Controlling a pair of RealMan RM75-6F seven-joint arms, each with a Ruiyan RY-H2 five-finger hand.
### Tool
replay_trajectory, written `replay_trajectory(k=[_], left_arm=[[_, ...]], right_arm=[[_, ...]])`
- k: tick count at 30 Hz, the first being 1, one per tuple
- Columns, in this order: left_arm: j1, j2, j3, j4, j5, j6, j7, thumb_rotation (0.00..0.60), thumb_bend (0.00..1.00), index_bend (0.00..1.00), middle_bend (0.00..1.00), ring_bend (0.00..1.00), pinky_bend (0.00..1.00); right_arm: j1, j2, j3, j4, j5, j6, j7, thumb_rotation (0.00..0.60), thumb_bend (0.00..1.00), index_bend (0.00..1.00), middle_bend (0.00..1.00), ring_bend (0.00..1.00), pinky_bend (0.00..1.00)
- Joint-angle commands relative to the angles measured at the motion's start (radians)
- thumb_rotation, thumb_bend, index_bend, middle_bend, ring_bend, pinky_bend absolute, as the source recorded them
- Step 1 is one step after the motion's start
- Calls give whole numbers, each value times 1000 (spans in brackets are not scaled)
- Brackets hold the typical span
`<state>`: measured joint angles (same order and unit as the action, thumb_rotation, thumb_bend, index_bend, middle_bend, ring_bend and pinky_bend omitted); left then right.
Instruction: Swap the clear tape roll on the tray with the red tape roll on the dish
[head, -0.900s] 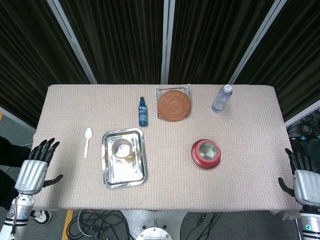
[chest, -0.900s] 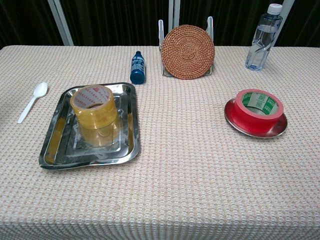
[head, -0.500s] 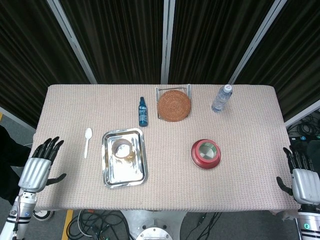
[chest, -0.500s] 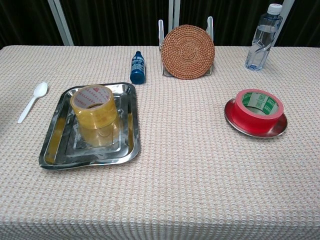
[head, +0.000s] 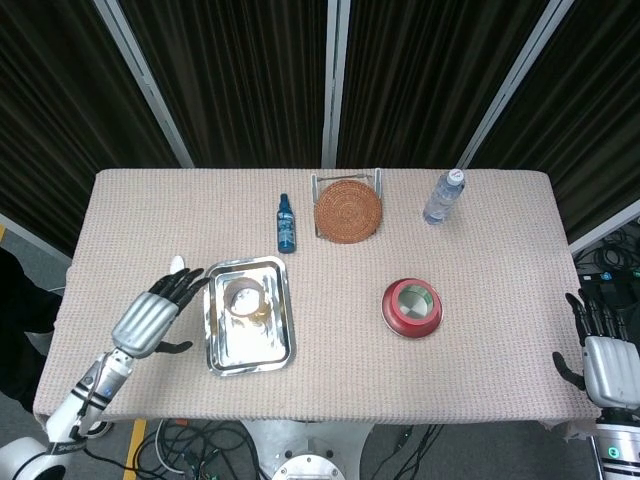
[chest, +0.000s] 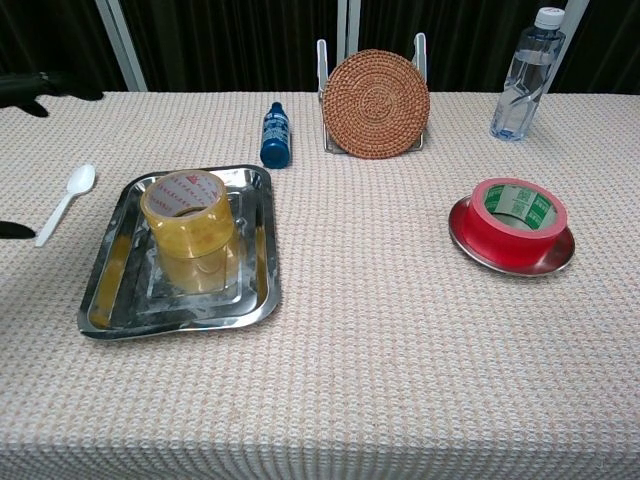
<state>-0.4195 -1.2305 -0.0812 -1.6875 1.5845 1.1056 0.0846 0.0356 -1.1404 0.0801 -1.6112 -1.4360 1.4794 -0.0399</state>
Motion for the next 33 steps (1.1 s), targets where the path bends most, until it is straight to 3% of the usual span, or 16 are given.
replay_trajectory(k=[1,19,33], left_arm=[[-116,-25,-37,30,-57,-143,-9,600,25,55,7,0,144],[-317,-97,-56,168,-212,-418,-26,600,27,55,0,0,121],[-378,-133,-27,237,-238,-460,-26,600,27,55,21,0,123]], right_arm=[[2,3,1,0,3,-3,-6,600,206,0,0,0,0],[14,16,3,20,35,-43,-16,600,206,0,0,0,0],[9,16,4,32,60,-53,1,600,207,0,0,0,0]])
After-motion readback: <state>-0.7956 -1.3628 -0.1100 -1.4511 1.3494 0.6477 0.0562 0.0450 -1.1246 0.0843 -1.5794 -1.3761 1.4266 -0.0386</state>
